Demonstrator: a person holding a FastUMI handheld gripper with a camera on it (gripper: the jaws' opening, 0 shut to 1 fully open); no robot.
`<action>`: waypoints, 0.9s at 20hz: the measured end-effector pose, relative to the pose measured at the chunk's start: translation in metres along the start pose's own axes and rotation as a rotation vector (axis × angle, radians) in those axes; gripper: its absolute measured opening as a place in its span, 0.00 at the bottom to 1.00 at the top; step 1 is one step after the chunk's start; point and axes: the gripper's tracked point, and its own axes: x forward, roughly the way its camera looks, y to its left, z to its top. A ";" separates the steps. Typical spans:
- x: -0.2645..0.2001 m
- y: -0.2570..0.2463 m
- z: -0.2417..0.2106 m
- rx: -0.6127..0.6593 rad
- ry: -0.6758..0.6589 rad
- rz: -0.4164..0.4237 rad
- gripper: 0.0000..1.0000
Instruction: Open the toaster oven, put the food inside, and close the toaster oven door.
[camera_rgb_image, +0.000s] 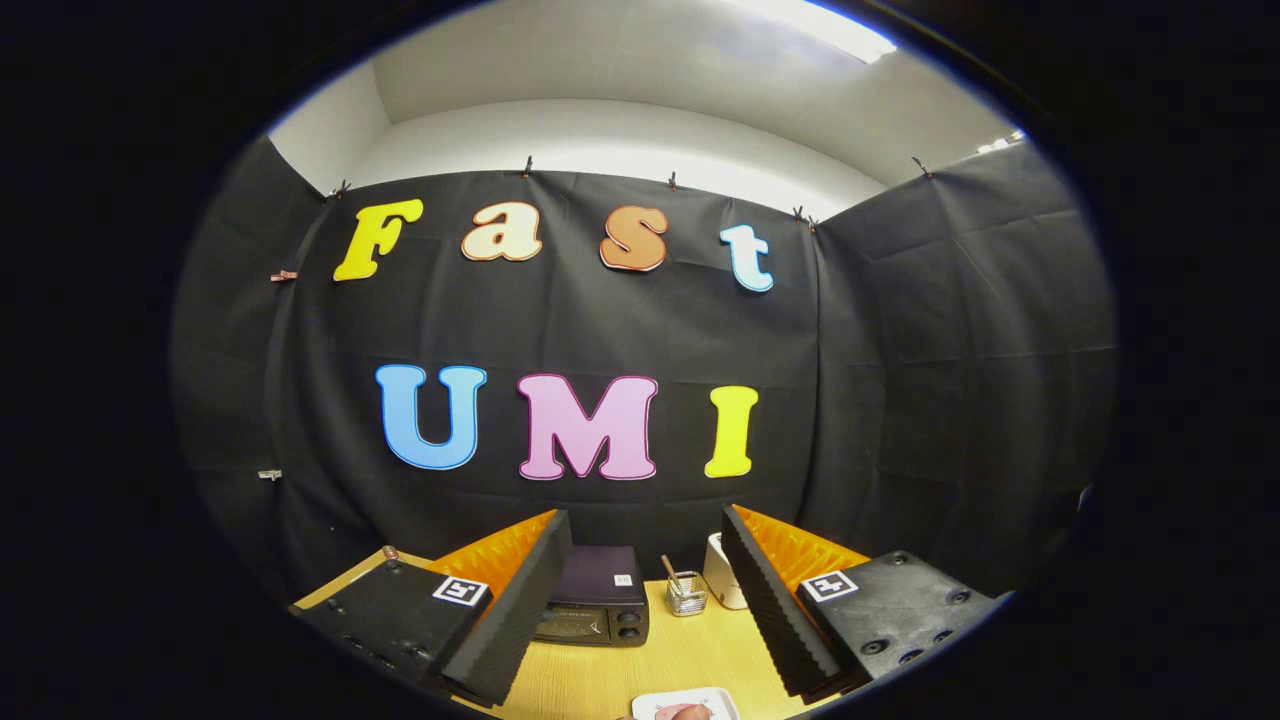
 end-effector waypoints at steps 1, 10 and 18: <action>-0.001 0.002 0.000 0.000 0.001 0.001 0.97; 0.010 0.031 -0.019 0.008 0.026 0.045 0.97; 0.057 0.084 -0.105 0.057 0.173 0.080 0.97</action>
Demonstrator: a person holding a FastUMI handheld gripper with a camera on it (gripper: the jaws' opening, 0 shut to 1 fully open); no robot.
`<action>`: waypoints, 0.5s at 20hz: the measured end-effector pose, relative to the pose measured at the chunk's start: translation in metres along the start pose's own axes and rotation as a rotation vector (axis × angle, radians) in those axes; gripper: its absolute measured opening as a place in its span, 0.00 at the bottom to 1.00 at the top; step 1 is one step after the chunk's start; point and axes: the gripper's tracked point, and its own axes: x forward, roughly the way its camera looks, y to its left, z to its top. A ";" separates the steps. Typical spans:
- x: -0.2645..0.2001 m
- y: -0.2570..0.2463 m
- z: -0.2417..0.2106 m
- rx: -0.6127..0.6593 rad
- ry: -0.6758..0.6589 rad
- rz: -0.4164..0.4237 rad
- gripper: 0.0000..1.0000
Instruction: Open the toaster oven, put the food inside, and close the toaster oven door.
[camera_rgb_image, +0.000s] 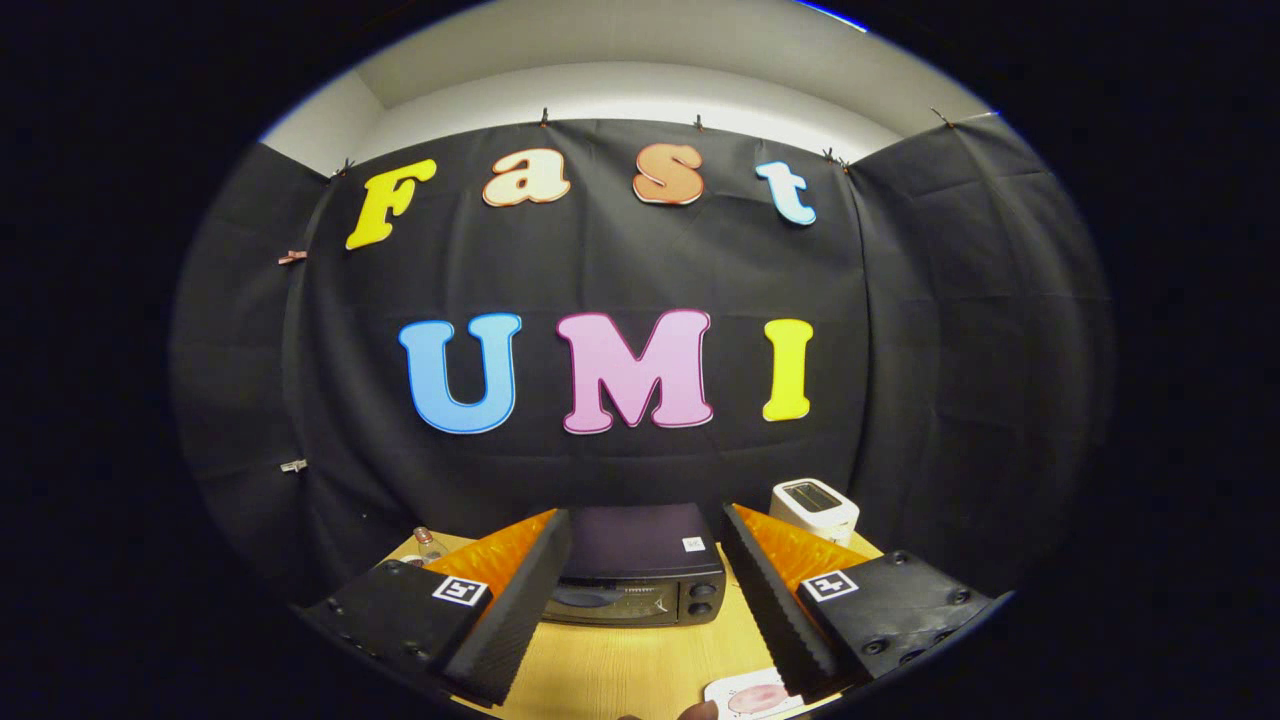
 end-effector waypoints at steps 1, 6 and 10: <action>0.010 0.004 -0.013 -0.009 0.023 0.001 0.98; 0.059 0.037 -0.093 -0.022 0.168 0.035 0.98; 0.102 0.065 -0.139 -0.031 0.242 0.058 0.98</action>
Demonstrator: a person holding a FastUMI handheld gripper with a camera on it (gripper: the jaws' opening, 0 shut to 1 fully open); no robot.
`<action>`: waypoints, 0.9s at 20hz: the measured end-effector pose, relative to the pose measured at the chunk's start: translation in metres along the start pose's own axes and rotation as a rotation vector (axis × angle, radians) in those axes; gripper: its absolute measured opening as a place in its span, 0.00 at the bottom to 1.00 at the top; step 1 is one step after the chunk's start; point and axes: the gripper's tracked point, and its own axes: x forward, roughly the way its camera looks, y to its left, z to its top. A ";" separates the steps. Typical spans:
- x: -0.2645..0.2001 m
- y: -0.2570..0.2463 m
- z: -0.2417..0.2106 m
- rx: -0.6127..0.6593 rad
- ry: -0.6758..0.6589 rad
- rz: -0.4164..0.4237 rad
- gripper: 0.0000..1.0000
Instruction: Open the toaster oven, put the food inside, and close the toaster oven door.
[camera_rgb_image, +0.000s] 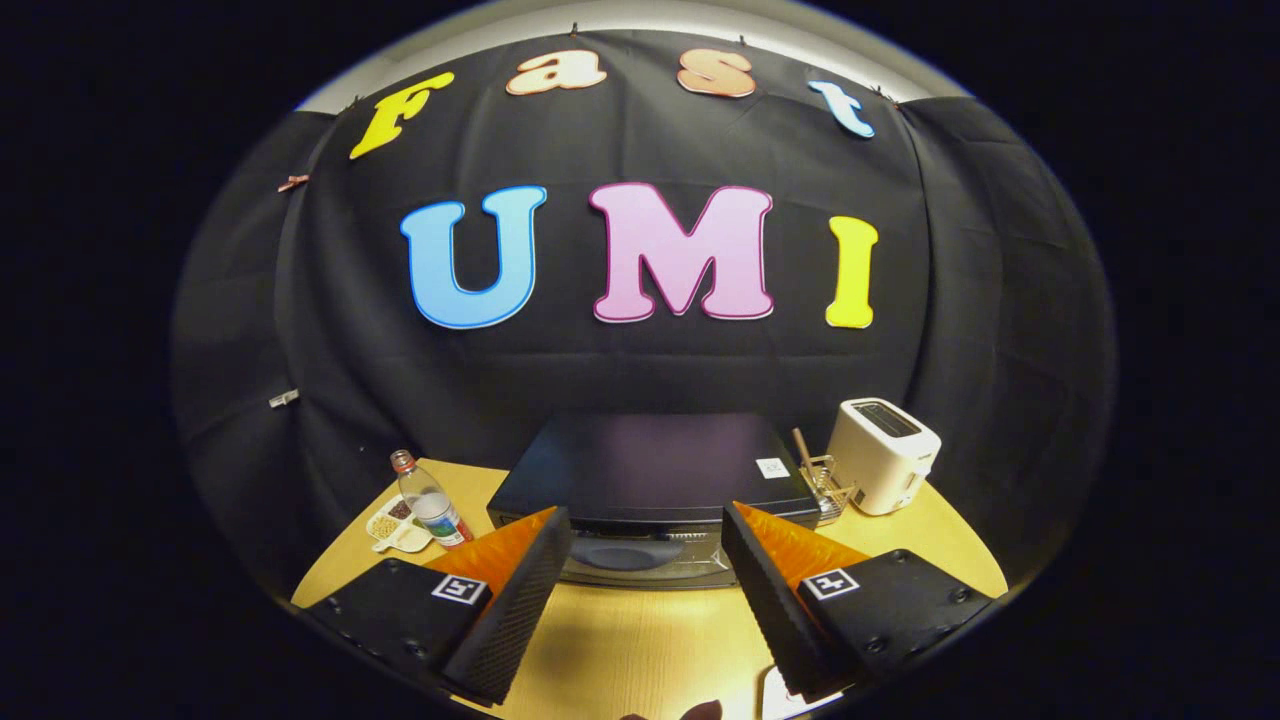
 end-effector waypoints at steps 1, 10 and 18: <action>0.013 0.006 -0.007 0.002 0.016 0.006 0.98; 0.101 -0.002 -0.067 0.025 0.186 -0.074 0.99; 0.095 0.001 -0.079 0.004 0.183 -0.075 0.99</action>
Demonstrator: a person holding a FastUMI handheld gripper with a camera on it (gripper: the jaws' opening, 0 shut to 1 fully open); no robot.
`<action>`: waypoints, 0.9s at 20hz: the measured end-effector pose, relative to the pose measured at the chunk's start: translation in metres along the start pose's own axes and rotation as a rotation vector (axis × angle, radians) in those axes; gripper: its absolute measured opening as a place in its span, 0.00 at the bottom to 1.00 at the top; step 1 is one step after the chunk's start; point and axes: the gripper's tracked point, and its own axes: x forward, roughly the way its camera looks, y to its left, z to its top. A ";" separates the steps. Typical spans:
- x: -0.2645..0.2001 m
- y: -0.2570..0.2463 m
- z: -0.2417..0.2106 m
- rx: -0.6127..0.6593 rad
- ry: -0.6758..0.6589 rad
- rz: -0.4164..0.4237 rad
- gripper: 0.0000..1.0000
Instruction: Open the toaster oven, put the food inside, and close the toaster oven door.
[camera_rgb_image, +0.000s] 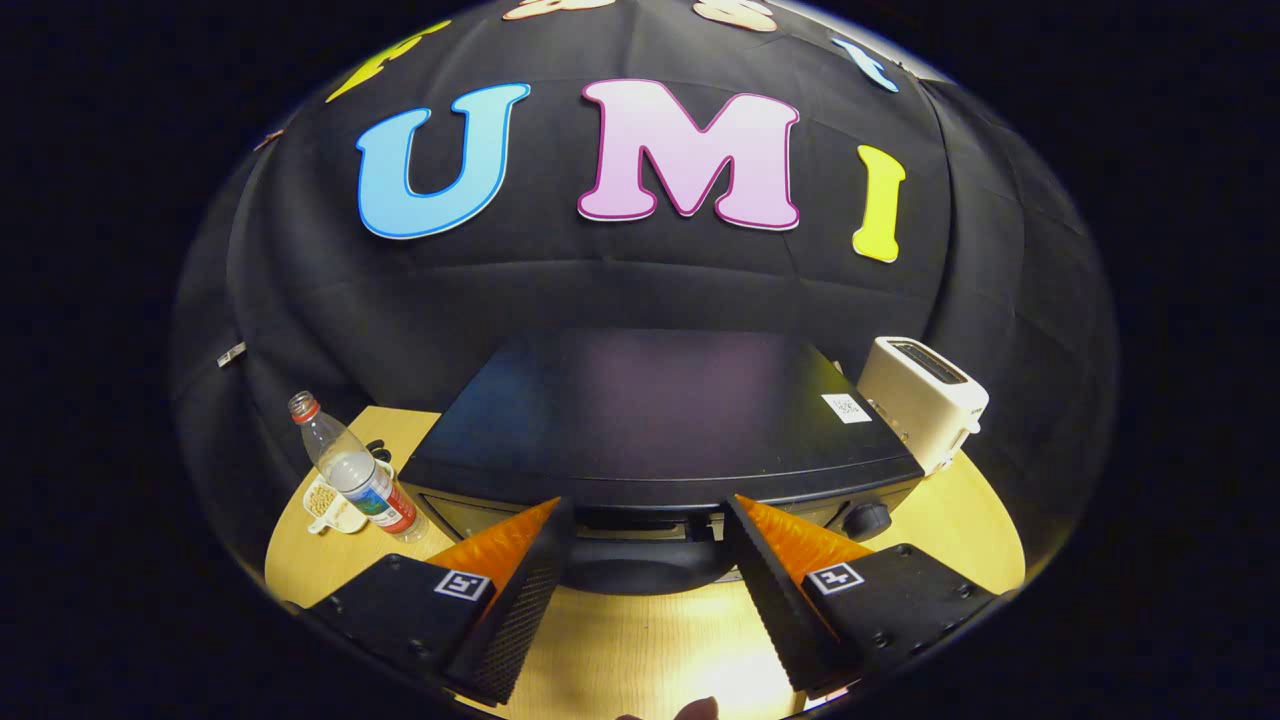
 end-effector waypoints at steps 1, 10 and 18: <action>-0.001 -0.001 -0.002 0.003 0.006 -0.003 0.99; -0.037 -0.005 -0.036 -0.005 0.009 0.009 0.98; -0.062 -0.007 -0.076 0.000 0.036 0.008 0.99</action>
